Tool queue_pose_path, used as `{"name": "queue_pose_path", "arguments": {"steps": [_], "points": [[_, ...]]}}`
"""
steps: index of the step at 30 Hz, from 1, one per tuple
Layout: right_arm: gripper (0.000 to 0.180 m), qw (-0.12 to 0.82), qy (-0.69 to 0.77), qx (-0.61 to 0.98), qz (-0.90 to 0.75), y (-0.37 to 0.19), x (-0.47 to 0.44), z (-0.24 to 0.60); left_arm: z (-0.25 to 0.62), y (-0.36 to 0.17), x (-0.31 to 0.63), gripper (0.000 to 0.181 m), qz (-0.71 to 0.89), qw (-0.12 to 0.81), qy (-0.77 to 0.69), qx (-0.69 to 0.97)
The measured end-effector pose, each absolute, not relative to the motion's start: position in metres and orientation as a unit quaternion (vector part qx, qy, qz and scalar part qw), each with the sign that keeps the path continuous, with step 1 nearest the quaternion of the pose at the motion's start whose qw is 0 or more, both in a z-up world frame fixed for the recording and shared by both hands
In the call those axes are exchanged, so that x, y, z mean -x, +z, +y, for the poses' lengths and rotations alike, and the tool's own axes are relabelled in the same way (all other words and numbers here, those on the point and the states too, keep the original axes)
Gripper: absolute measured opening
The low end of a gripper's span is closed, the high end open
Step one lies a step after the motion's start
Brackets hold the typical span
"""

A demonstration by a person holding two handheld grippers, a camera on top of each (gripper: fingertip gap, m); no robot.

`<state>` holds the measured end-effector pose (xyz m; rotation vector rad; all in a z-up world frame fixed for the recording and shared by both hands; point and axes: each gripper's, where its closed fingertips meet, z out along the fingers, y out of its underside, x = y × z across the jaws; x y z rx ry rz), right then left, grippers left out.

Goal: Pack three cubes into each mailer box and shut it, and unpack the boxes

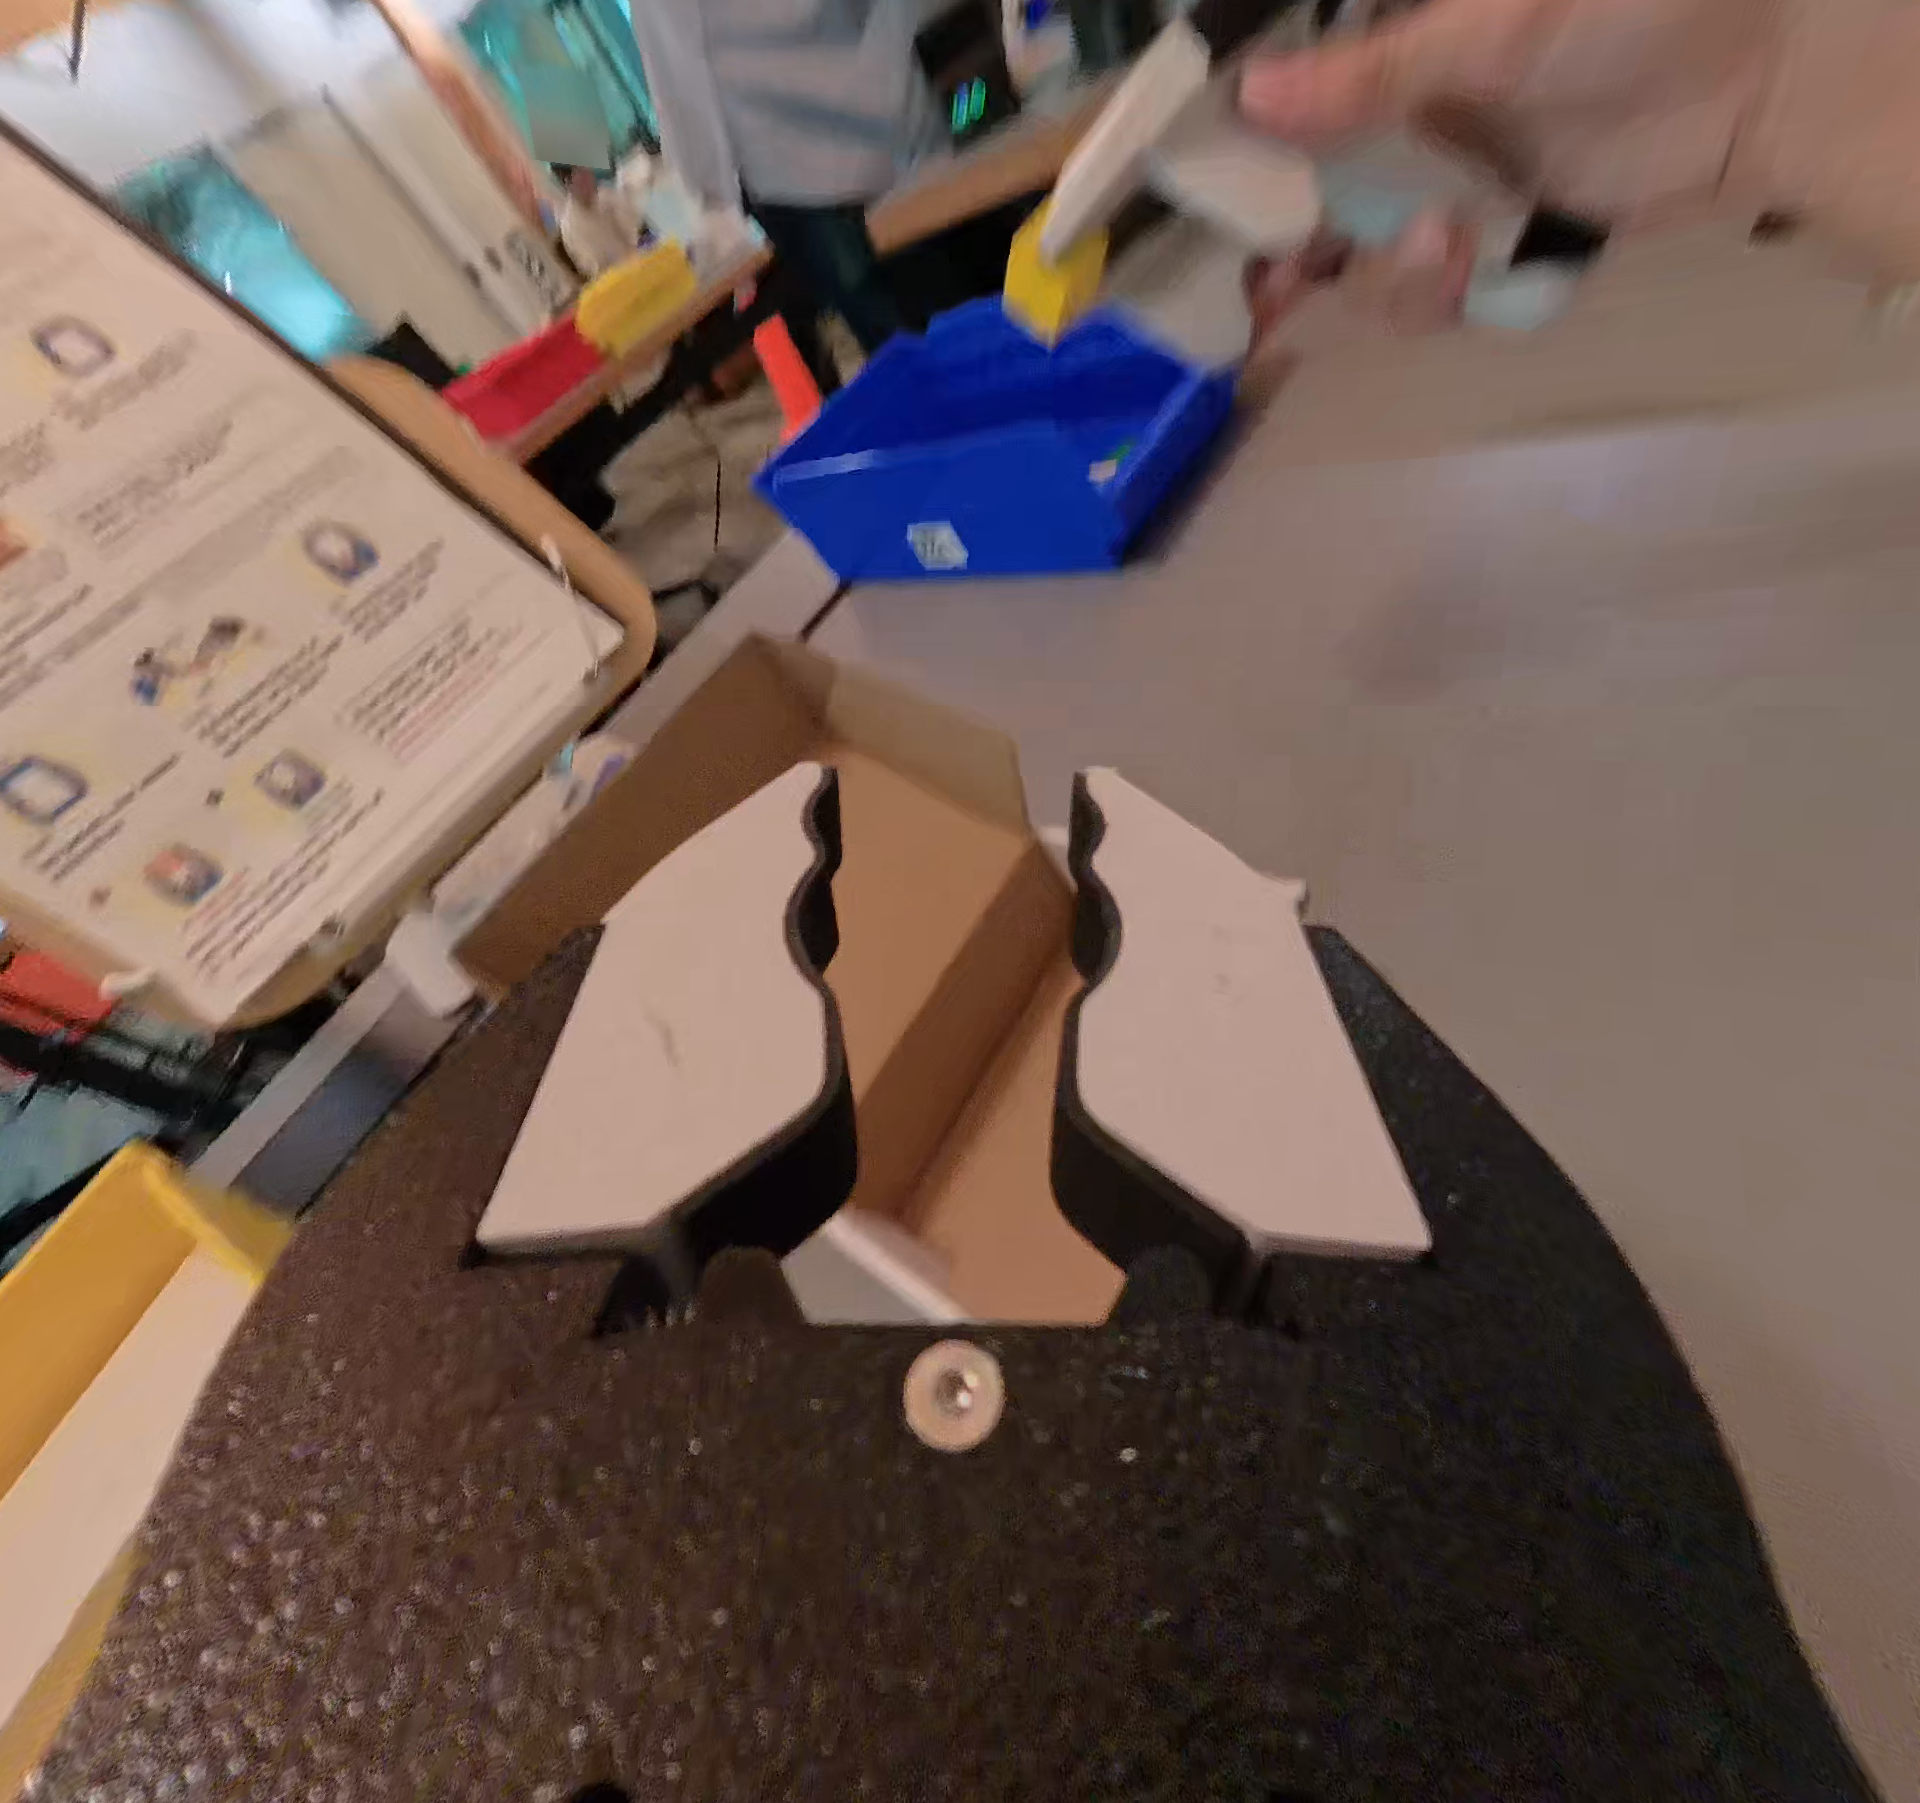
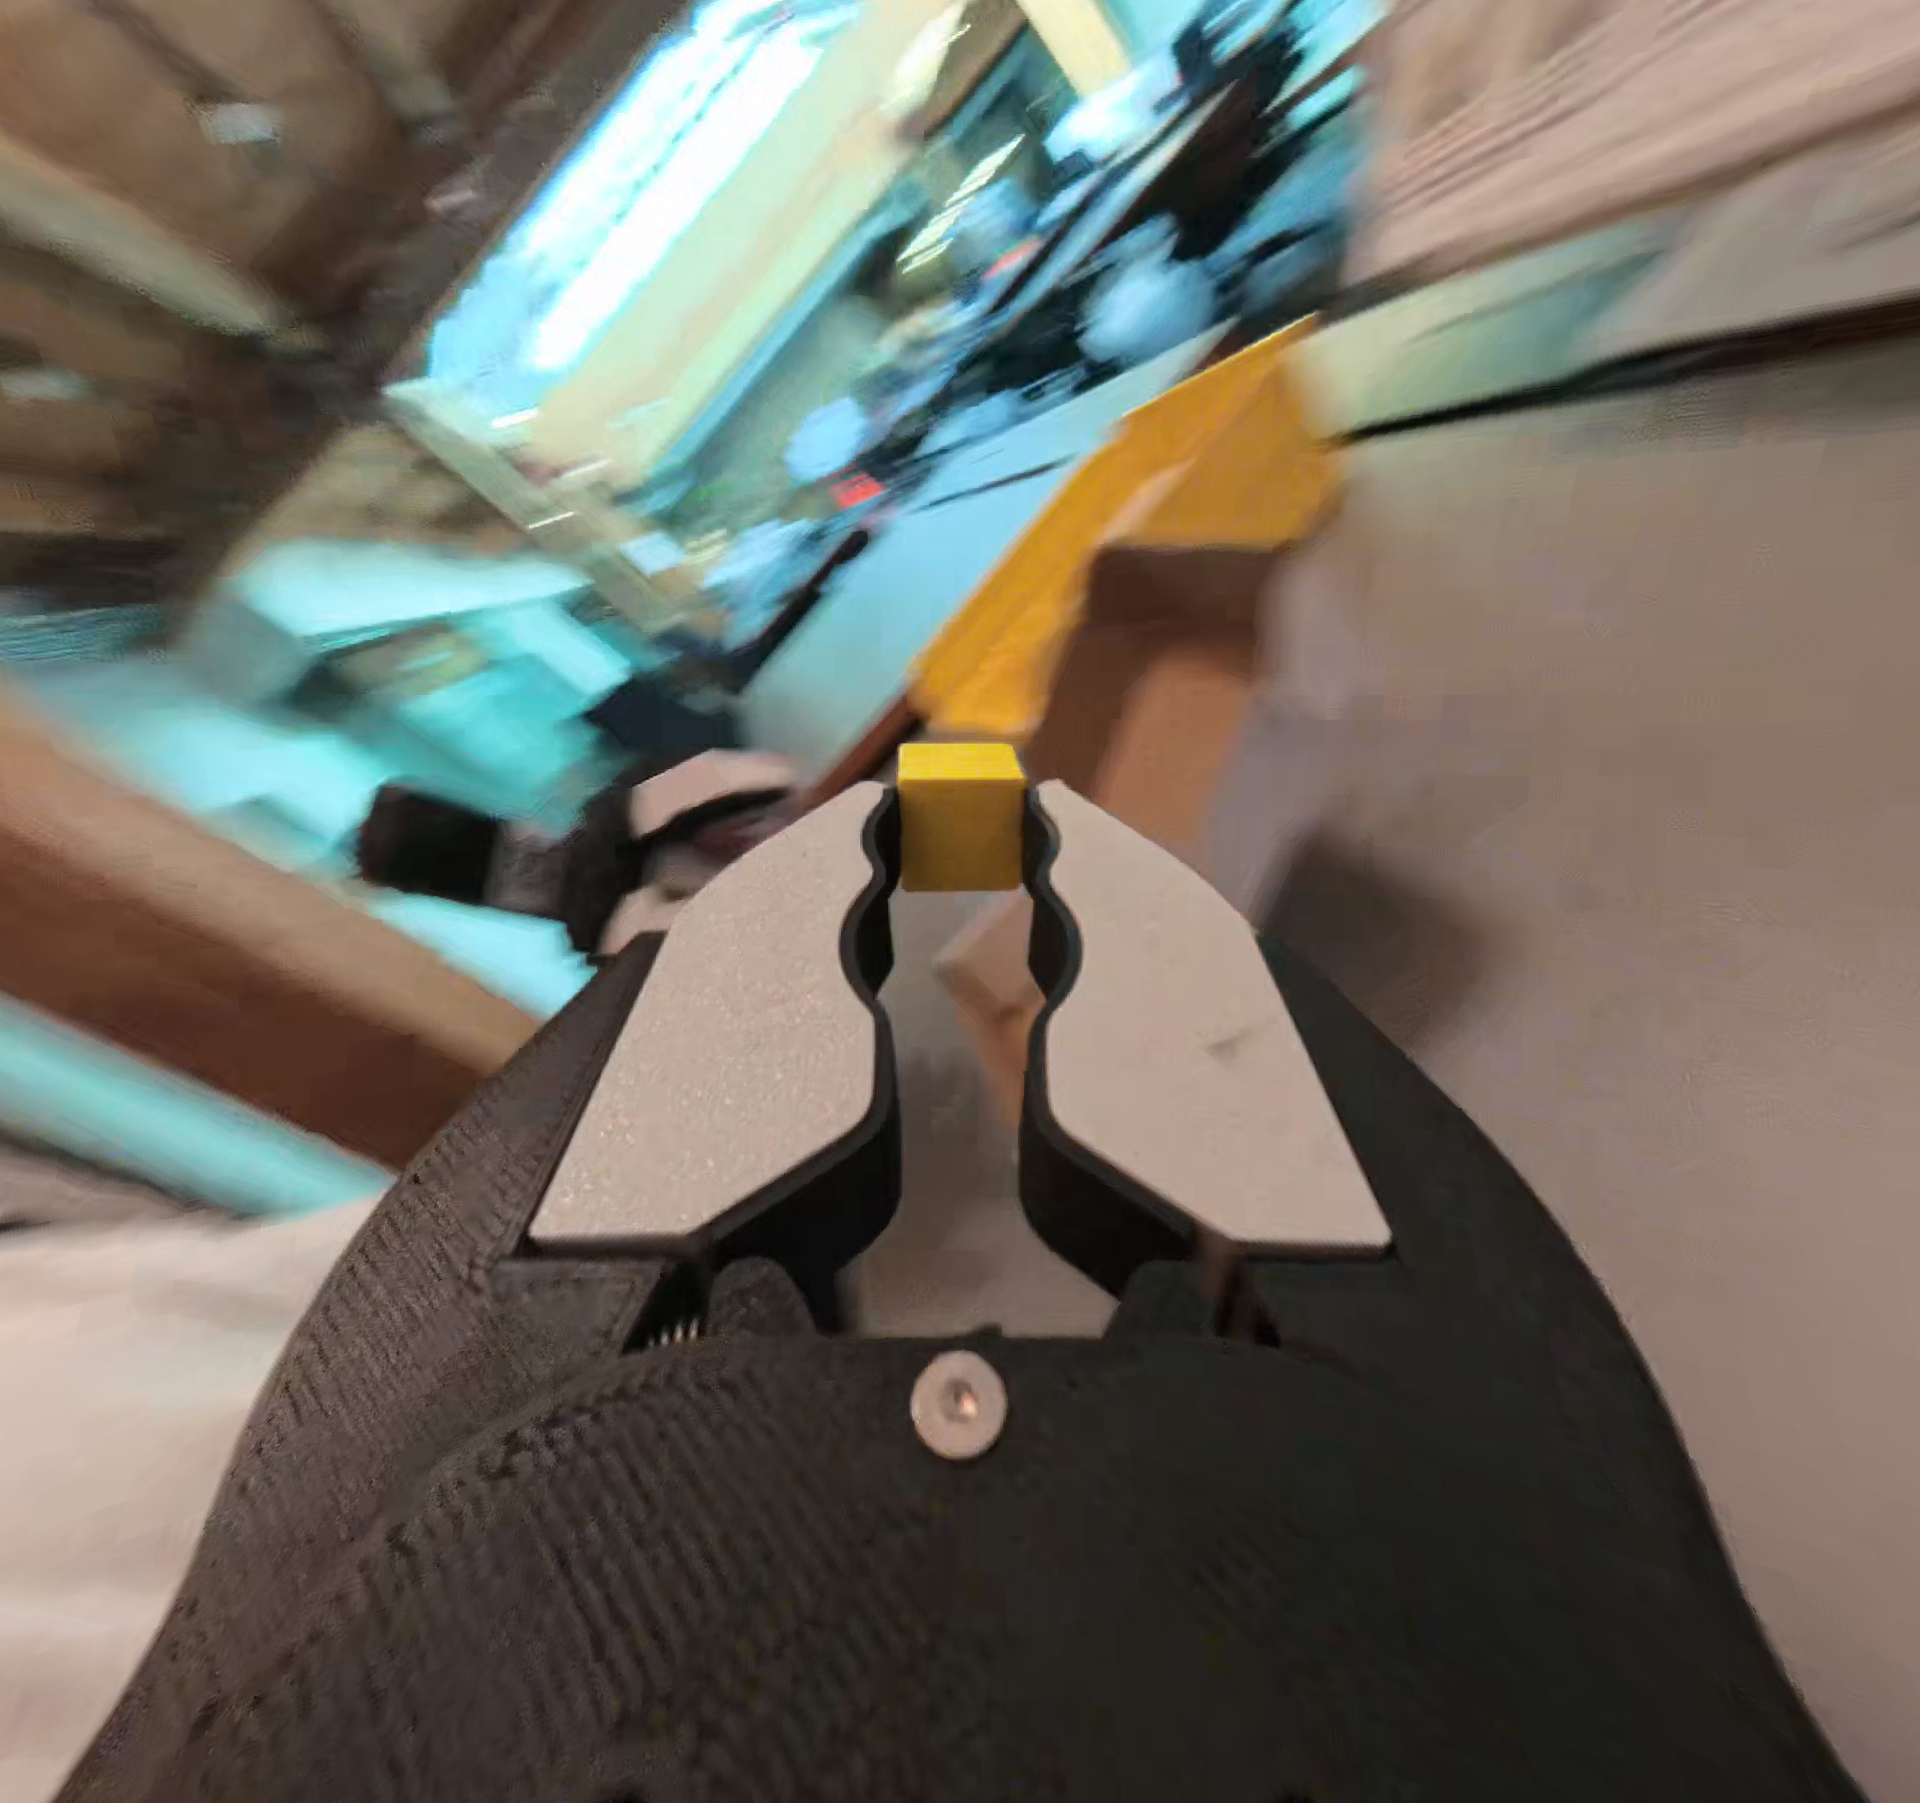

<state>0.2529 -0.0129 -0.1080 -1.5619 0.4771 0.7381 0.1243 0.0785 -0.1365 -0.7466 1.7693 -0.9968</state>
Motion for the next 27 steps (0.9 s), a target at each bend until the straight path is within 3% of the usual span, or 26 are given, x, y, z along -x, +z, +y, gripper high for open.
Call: {"name": "queue_pose_path", "arguments": {"steps": [4,8,15,27], "points": [[0.022,0.602,0.055,0.710,0.360,-0.134,-0.372,-0.103,0.101,-0.169,-0.100,0.037,0.750,0.463,-0.343,0.325],[0.022,0.502,-0.070,0.742,0.438,-0.168,-0.461,-0.163,0.106,-0.193,-0.093,0.035,0.755,0.435,-0.346,0.348],[0.022,0.265,-0.098,0.852,0.441,-0.240,-0.512,-0.184,0.106,-0.221,-0.094,0.035,0.785,0.413,-0.308,0.344],[0.022,0.166,-0.029,0.891,0.422,-0.272,-0.502,-0.171,0.113,-0.235,-0.093,0.035,0.796,0.390,-0.299,0.353]]}}
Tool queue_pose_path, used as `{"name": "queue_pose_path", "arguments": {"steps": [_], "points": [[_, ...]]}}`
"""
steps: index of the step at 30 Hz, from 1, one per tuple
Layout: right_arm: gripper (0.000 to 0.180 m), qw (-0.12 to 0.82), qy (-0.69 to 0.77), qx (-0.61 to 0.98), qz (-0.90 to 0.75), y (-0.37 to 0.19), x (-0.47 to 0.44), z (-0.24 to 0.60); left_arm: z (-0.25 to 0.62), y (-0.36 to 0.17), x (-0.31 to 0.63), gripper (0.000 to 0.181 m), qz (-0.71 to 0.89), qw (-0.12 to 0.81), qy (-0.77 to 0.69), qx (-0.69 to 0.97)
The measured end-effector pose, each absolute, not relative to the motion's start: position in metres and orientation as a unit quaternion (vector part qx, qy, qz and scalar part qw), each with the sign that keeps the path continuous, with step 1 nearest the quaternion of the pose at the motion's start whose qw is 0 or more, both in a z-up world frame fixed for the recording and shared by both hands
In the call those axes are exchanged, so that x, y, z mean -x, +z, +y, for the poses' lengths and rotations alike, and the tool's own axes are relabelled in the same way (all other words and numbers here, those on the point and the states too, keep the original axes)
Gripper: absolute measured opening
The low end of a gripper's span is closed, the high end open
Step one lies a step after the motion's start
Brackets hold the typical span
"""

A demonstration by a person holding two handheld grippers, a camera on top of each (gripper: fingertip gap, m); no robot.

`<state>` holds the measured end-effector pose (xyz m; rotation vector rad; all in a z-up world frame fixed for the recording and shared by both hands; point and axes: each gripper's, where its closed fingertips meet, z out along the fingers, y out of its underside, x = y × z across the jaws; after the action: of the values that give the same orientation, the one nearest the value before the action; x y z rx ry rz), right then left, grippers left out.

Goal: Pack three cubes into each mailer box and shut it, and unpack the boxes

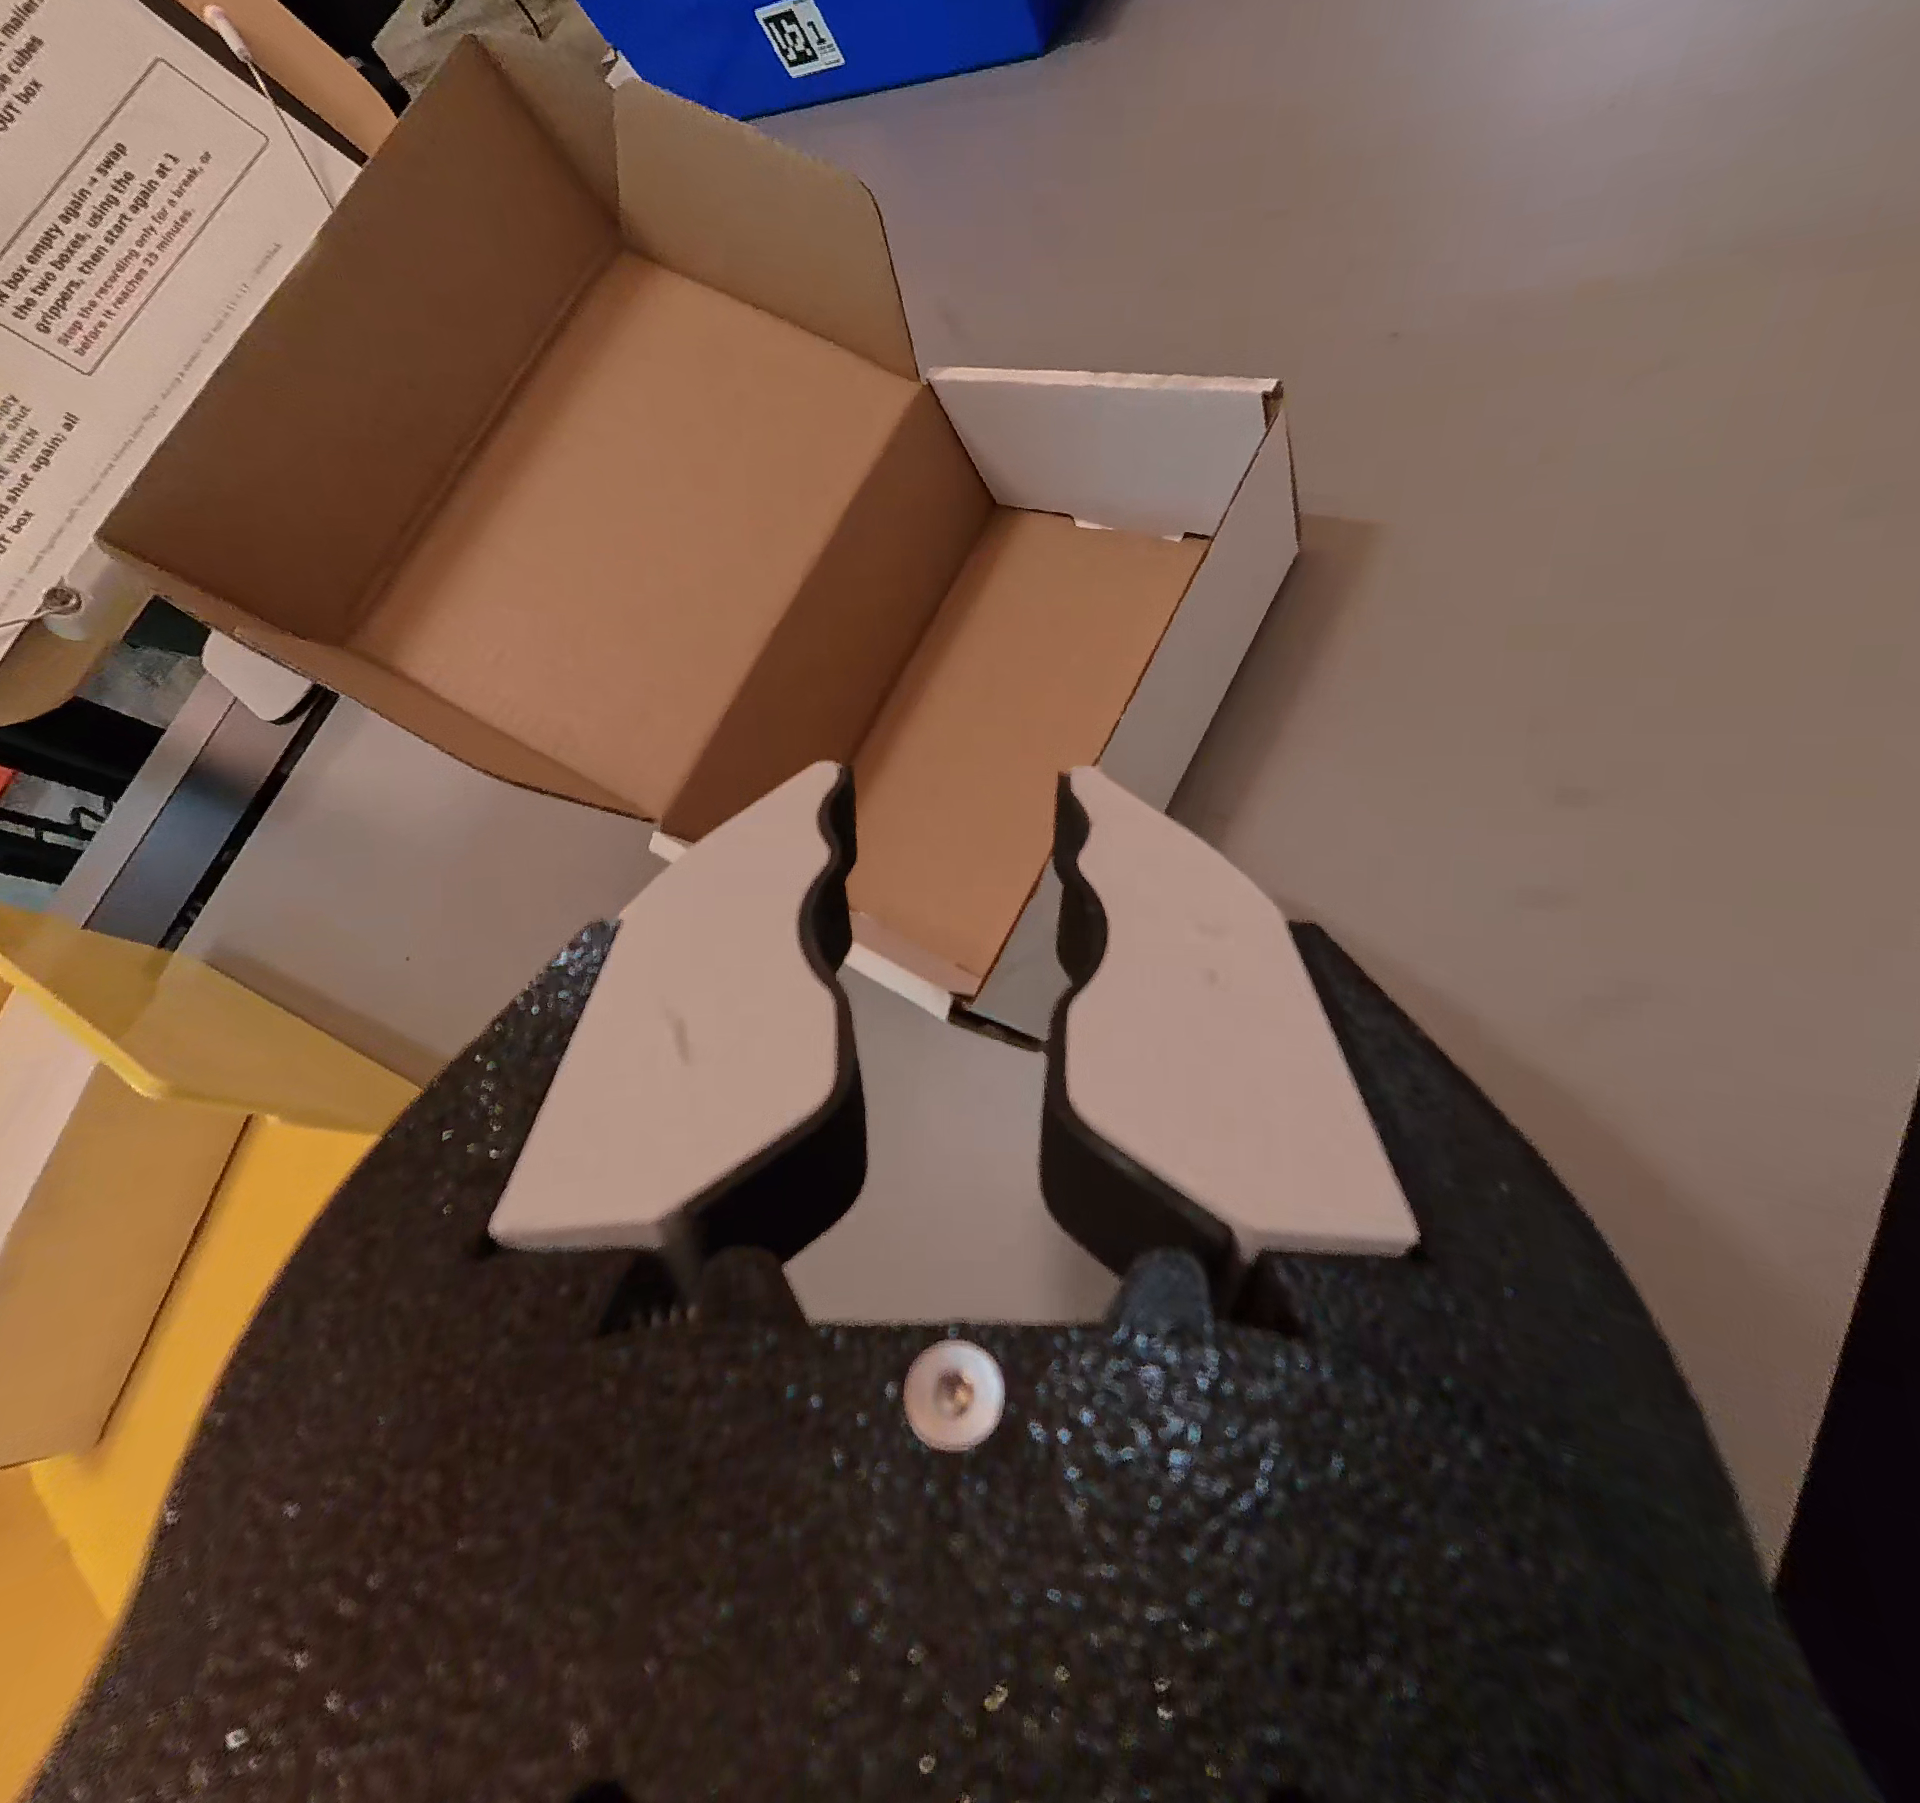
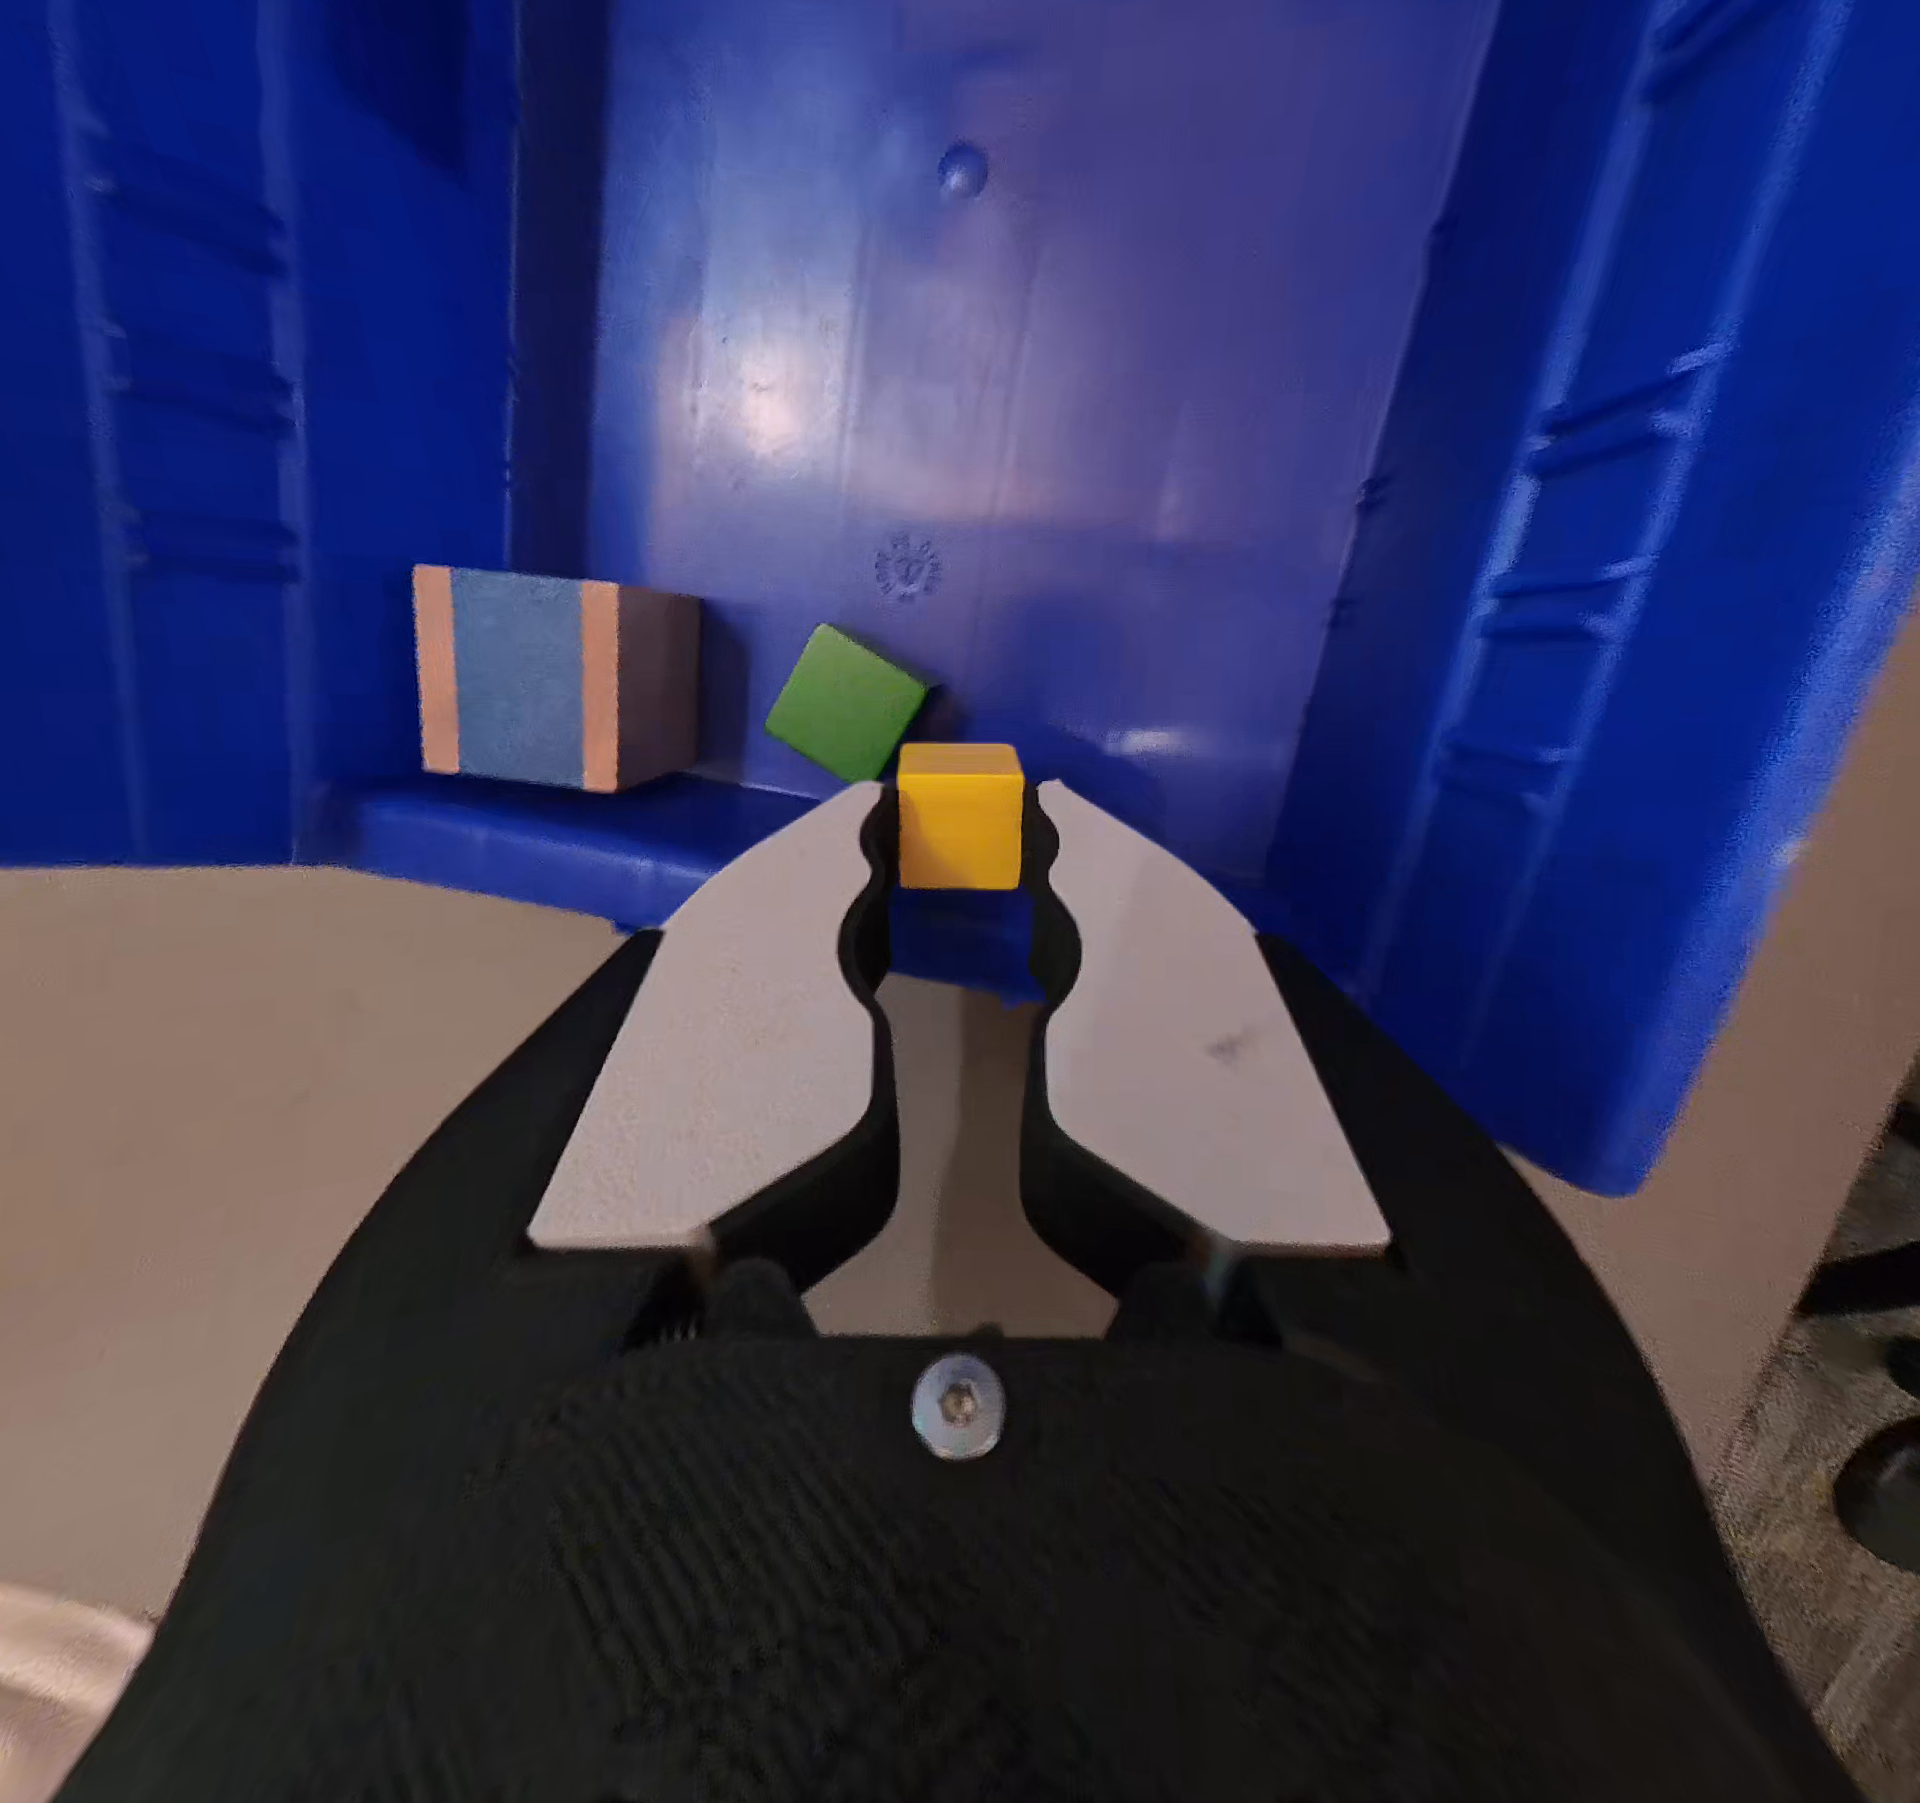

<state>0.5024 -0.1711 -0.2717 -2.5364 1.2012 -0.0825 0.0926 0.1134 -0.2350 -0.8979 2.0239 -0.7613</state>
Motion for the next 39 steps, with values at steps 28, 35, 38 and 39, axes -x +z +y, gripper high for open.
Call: {"name": "queue_pose_path", "arguments": {"steps": [28,35,38,39], "points": [[0.039,0.446,0.071,0.846,0.283,-0.212,-0.277,0.090,0.215,-0.213,-0.196,0.019,0.614,0.341,-0.247,0.667],[0.010,0.465,0.073,0.844,0.256,-0.211,-0.278,0.101,0.225,-0.200,-0.206,0.005,0.583,0.390,-0.280,0.655],[0.007,0.511,0.024,0.826,0.238,-0.199,-0.285,0.105,0.227,-0.179,-0.209,0.003,0.550,0.460,-0.314,0.622],[0.007,0.521,0.002,0.821,0.233,-0.197,-0.287,0.105,0.226,-0.175,-0.208,0.003,0.544,0.484,-0.318,0.607]]}}
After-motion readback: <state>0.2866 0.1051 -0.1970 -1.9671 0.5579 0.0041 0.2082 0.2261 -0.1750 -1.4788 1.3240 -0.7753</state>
